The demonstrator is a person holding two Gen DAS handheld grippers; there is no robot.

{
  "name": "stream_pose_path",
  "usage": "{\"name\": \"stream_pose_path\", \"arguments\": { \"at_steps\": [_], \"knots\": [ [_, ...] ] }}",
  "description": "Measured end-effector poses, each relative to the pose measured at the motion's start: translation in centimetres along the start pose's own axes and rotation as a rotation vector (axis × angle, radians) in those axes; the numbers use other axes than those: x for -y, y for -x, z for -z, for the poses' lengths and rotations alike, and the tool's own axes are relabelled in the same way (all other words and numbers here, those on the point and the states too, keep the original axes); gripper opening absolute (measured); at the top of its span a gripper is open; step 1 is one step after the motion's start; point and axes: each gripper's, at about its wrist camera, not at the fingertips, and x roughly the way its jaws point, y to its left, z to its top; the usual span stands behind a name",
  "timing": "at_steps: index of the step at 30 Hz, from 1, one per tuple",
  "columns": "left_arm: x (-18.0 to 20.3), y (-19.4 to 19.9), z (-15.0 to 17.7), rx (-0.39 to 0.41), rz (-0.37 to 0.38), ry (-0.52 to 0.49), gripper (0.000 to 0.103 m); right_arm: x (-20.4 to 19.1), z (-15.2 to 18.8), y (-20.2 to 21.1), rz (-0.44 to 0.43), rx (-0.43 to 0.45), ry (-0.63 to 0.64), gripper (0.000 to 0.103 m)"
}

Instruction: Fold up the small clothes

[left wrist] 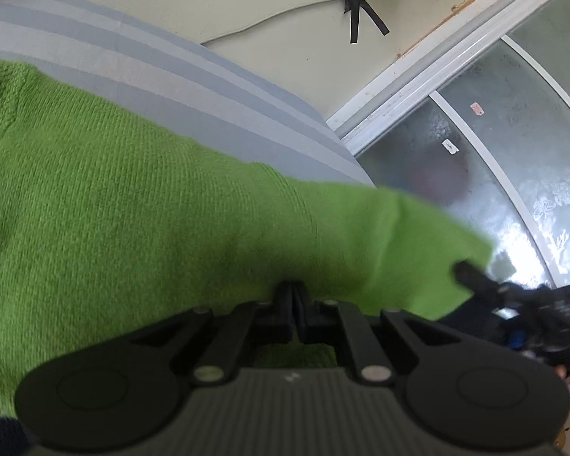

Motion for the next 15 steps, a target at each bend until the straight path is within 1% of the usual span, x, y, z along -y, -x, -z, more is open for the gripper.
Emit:
{"name": "stream_pose_path", "arguments": {
  "at_steps": [2, 4, 5, 6, 7, 8, 9, 11, 12, 13, 15],
  "knots": [
    [-0.2, 0.6, 0.1, 0.005, 0.008, 0.002, 0.006, -3.7, -0.4, -1.1, -0.02, -0.018, 0.114, 0.026],
    [-0.4, 1.8, 0.3, 0.015, 0.018, 0.005, 0.005, -7.0, -0.3, -3.0, -0.016, -0.051, 0.222, 0.026],
    [-0.6, 3.0, 0.5, 0.032, 0.023, 0.003, 0.012, -8.7, -0.1, -4.3, -0.018, -0.075, 0.279, 0.026],
    [-1.0, 4.7, 0.7, 0.071, 0.025, -0.009, 0.022, -10.1, 0.2, -5.5, -0.025, -0.097, 0.323, 0.026],
    [-1.5, 6.6, 1.1, 0.118, 0.029, -0.023, 0.03, -11.3, 0.3, -7.3, -0.035, -0.121, 0.365, 0.026],
    [-2.1, 8.6, 1.4, 0.166, 0.015, -0.032, 0.048, -12.3, 0.6, -8.7, -0.047, -0.144, 0.399, 0.026],
    [-2.8, 11.0, 1.9, 0.231, -0.02, -0.037, 0.059, -13.4, 0.9, -10.0, -0.059, -0.17, 0.43, 0.026],
    [-4.3, 15.0, 2.5, 0.326, -0.095, -0.026, 0.059, -15.3, 2.1, -13.1, -0.077, -0.229, 0.49, 0.026],
    [-5.3, 16.9, 2.8, 0.365, -0.126, -0.001, 0.059, -16.1, 2.6, -14.5, -0.081, -0.259, 0.514, 0.026],
    [-6.3, 18.9, 3.1, 0.407, -0.149, 0.038, 0.06, -16.7, 3.1, -16.1, -0.082, -0.29, 0.536, 0.026],
    [-8.0, 21.9, 3.6, 0.479, -0.172, 0.115, 0.064, -17.4, 4.8, -19.0, -0.074, -0.36, 0.582, 0.026]
  ]
}}
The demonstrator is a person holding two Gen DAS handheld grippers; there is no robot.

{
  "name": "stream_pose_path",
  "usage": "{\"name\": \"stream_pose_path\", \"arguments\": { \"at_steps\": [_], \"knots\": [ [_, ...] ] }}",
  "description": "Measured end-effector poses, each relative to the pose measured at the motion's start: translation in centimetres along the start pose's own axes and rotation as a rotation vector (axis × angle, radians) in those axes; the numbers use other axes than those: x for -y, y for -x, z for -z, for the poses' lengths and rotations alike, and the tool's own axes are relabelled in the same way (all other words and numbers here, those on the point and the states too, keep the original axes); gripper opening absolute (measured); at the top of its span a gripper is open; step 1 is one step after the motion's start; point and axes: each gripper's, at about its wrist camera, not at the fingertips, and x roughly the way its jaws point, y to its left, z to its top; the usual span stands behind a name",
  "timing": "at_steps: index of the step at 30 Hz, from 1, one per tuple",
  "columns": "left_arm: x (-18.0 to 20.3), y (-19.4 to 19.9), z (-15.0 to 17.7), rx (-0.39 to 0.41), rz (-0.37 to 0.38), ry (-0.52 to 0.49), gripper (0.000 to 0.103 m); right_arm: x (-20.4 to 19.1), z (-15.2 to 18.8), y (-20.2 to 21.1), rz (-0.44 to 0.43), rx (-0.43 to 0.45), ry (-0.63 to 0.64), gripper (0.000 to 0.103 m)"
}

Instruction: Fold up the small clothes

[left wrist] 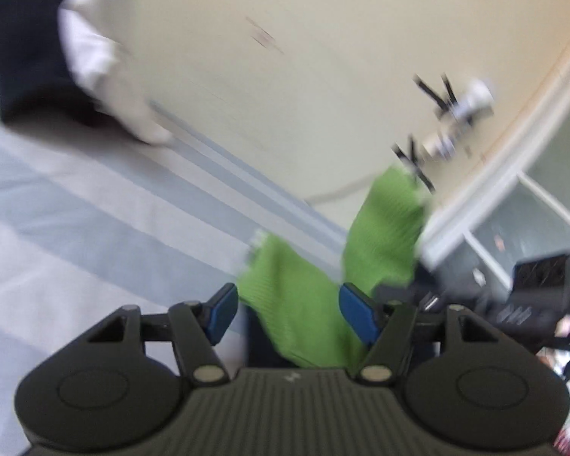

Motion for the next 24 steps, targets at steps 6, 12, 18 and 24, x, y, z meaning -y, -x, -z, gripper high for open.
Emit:
{"name": "stream_pose_path", "arguments": {
  "at_steps": [6, 12, 18, 24],
  "knots": [
    [-1.1, 1.9, -1.3, 0.069, -0.019, 0.043, 0.079, -0.6, 1.6, -7.1, -0.015, -0.136, 0.048, 0.038],
    [2.3, -1.1, -0.7, 0.026, 0.034, -0.045, 0.083, -0.6, -0.9, -0.2, -0.103, -0.014, 0.079, 0.047],
    [3.5, -4.4, 0.7, -0.112, -0.09, -0.088, 0.069, 1.0, -4.7, 0.0, 0.014, 0.075, 0.041, 0.034],
    [2.3, -5.0, 2.1, -0.196, -0.185, -0.054, 0.053, 3.7, -3.7, -9.7, 0.106, -0.142, 0.147, 0.029]
  ]
}}
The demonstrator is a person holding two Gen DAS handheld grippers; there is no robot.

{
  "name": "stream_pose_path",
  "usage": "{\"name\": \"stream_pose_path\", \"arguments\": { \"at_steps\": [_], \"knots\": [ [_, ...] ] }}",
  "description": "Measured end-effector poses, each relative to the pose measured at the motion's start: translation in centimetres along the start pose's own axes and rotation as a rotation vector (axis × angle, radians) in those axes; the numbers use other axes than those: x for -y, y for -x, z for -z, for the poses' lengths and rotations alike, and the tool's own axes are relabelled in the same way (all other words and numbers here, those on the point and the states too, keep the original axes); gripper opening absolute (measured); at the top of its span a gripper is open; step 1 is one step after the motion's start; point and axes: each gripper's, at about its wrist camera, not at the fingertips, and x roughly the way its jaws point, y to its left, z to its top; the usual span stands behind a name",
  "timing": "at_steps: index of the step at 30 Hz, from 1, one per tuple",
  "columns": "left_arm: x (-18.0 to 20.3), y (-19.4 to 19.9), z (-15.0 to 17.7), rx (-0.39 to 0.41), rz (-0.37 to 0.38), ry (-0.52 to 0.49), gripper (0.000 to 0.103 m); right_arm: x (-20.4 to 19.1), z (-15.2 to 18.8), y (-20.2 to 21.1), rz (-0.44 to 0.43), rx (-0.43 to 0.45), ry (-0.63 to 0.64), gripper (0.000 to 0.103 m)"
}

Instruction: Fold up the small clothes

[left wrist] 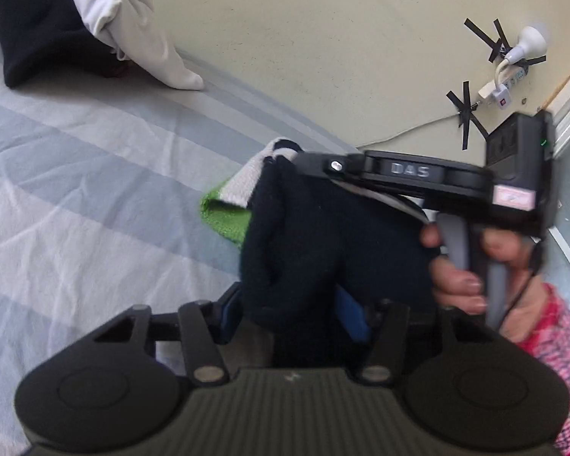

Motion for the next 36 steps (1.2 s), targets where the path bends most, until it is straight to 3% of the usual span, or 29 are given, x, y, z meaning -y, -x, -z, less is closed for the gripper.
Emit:
{"name": "stream_pose_path", "arguments": {
  "at_steps": [1, 4, 9, 13, 15, 21, 28, 30, 32, 36],
  "knots": [
    [0.1, 0.2, 0.1, 0.007, -0.017, -0.008, 0.054, 0.7, 0.6, -0.6, -0.026, 0.052, 0.004, 0.029],
    [0.7, 0.3, 0.3, 0.02, -0.059, -0.056, 0.062, 1.4, 0.6, 0.1, -0.049, 0.064, -0.069, 0.026],
    [2.8, 0.1, 0.9, 0.049, -0.198, -0.15, 0.092, 0.8, 2.7, 1.8, -0.045, 0.192, -0.033, 0.027],
    [2.9, 0.3, 1.4, 0.066, -0.249, -0.172, 0.099, -0.2, 5.0, 4.4, -0.073, 0.296, -0.059, 0.05],
    [2.9, 0.3, 1.5, 0.073, -0.263, -0.179, 0.103, -0.6, 6.6, 6.1, -0.075, 0.342, -0.065, 0.05],
    [3.3, -0.1, 1.9, 0.092, -0.289, -0.222, 0.103, -1.6, 12.0, 10.9, -0.013, 0.432, -0.092, 0.051],
    [3.5, -0.2, 2.6, 0.119, -0.296, -0.254, 0.103, -1.0, 15.7, 12.1, 0.107, 0.407, -0.162, 0.064],
    [3.5, -0.1, 2.7, 0.123, -0.297, -0.263, 0.103, -0.1, 16.4, 11.6, 0.11, 0.378, -0.218, 0.066],
    [3.5, -0.1, 2.8, 0.125, -0.297, -0.272, 0.103, 0.7, 17.0, 11.0, 0.098, 0.346, -0.281, 0.077],
    [3.4, -0.1, 3.1, 0.136, -0.295, -0.284, 0.103, 1.3, 17.2, 10.6, 0.07, 0.353, -0.352, 0.084]
  ]
}}
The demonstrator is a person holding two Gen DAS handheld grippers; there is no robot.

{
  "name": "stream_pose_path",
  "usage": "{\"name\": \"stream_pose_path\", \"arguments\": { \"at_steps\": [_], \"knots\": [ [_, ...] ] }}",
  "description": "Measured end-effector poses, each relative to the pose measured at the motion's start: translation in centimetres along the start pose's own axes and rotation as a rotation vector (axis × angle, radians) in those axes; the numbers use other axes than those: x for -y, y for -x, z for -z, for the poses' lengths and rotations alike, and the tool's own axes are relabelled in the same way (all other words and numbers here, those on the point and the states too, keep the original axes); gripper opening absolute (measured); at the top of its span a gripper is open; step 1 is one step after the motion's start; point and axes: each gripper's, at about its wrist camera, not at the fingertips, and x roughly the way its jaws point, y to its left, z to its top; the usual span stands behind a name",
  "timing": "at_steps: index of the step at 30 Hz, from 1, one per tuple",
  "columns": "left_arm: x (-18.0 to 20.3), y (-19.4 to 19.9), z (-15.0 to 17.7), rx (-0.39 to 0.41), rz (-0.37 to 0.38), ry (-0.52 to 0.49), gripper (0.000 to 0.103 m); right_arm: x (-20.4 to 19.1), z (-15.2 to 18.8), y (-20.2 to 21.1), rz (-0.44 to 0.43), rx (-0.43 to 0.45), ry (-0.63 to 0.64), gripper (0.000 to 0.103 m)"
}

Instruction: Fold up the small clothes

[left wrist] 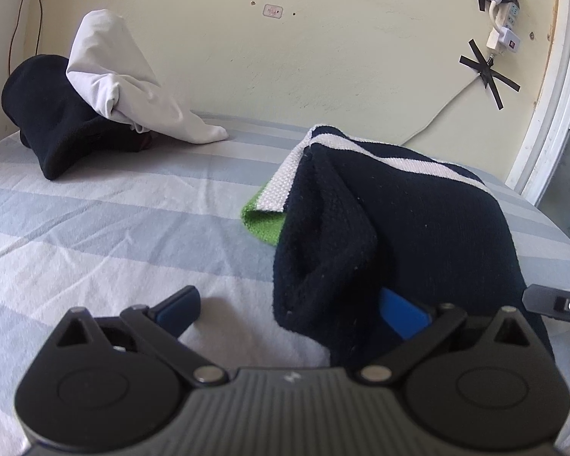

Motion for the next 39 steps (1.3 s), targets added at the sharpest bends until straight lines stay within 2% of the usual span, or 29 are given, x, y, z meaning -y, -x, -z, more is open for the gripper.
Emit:
{"name": "stream_pose_path", "arguments": {
  "at_steps": [2, 8, 13, 27, 39],
  "knots": [
    [0.0, 0.0, 0.2, 0.01, 0.0, -0.004, 0.103, -0.4, 0.2, -0.1, 0.001, 0.008, 0.008, 0.089],
    [-0.2, 0.2, 0.6, 0.036, 0.01, -0.005, 0.103, -2.0, 1.4, -0.3, 0.033, 0.034, 0.062, 0.094],
    [-0.3, 0.4, 0.7, 0.042, 0.015, -0.002, 0.103, -1.9, 1.7, -0.2, 0.01, 0.033, 0.055, 0.094],
    [-0.4, 0.5, 0.8, 0.05, 0.023, 0.006, 0.103, -0.6, 0.4, -0.9, -0.04, 0.023, -0.086, 0.097],
    [-0.4, 0.6, 0.9, 0.053, 0.025, 0.007, 0.103, -1.0, 1.2, -1.0, -0.029, 0.067, -0.033, 0.098]
  ]
}}
